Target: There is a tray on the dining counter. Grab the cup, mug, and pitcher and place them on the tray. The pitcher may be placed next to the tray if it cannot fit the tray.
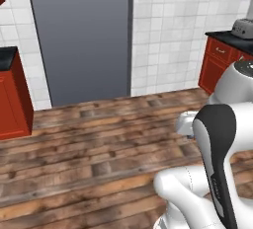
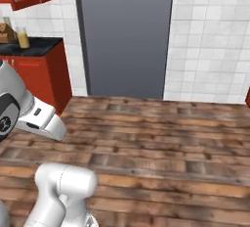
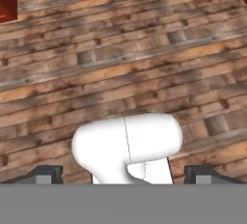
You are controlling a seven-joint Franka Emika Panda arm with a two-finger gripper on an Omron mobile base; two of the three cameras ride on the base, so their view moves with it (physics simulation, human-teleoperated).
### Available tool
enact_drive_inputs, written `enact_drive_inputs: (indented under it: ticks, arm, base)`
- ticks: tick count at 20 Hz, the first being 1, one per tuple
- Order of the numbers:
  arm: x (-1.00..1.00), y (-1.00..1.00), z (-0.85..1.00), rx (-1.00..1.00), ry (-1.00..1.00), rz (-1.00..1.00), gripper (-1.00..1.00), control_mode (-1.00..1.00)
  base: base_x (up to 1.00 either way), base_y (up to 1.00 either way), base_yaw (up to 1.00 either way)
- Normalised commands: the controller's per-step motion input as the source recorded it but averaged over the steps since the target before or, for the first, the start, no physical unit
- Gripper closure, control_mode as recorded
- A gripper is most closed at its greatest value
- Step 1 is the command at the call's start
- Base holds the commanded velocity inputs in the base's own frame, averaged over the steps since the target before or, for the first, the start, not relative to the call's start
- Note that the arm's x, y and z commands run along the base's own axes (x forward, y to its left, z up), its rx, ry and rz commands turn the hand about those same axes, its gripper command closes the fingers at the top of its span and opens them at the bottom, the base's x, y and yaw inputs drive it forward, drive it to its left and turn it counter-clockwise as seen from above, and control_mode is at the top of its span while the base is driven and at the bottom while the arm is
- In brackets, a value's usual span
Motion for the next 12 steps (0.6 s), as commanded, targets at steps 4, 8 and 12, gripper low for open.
enact_drive_inputs:
  ticks: [4,8,12]
  arm:
    - [0.0,0.0,0.0,0.0,0.0,0.0,-1.0,1.0]
    - [0.0,0.0,0.0,0.0,0.0,0.0,-1.0,1.0]
    - [0.0,0.0,0.0,0.0,0.0,0.0,-1.0,1.0]
  base:
    - [1.0,0.57,-0.06]
    - [1.0,0.58,-0.04]
    - [1.0,0.58,-0.03]
